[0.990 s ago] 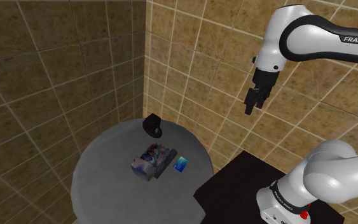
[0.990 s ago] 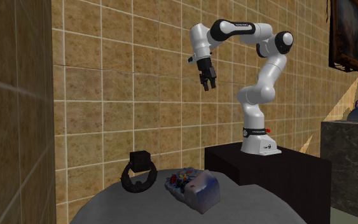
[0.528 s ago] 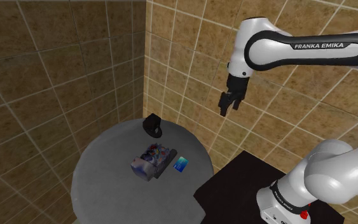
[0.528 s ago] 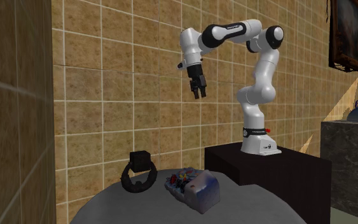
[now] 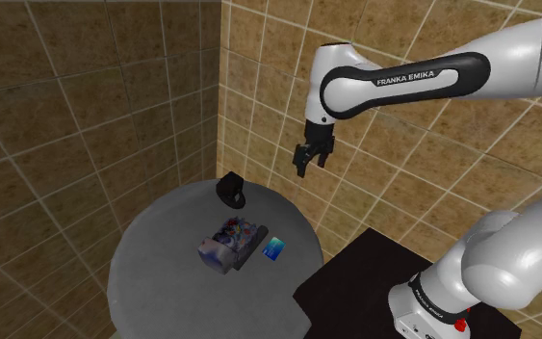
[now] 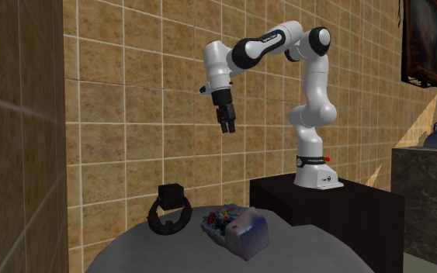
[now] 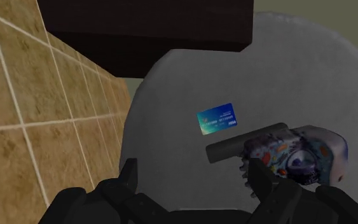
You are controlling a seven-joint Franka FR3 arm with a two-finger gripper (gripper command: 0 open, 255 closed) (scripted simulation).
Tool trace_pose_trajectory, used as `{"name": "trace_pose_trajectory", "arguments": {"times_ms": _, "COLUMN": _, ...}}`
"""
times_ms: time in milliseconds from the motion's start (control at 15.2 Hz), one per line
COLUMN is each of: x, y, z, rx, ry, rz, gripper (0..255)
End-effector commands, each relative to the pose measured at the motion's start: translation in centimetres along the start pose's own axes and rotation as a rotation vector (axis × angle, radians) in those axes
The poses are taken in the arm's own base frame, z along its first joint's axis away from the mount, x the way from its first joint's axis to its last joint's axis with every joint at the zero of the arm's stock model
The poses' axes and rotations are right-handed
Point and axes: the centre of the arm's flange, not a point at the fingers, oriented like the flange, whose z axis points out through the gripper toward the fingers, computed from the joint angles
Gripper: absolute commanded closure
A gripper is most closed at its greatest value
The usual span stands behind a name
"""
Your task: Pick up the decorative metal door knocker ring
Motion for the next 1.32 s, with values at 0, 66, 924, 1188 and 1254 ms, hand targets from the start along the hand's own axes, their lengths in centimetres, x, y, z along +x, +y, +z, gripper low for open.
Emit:
{"name": "trace_pose_trajectory", "arguments": {"times_ms": 0, "x": 2.4, "y": -1.2, "z": 0.8, "rx": -0.004, "ry": 0.005, "rz": -0.003, "gripper": 0}}
{"name": "trace_pose_trajectory", "arguments": {"times_ms": 66, "x": 3.5, "y": -1.8, "z": 1.3, "rx": -0.007, "ry": 0.007, "rz": -0.005, "gripper": 0}}
{"name": "trace_pose_trajectory", "arguments": {"times_ms": 924, "x": 17.8, "y": -8.7, "z": 7.2, "rx": -0.04, "ry": 0.036, "rz": -0.024, "gripper": 0}}
{"name": "trace_pose_trajectory", "arguments": {"times_ms": 1188, "x": 22.2, "y": -10.9, "z": 9.0, "rx": -0.05, "ry": 0.045, "rz": -0.03, "gripper": 0}}
{"name": "trace_pose_trajectory", "arguments": {"times_ms": 1254, "x": 23.3, "y": -11.4, "z": 9.4, "rx": -0.052, "ry": 0.047, "rz": -0.032, "gripper": 0}}
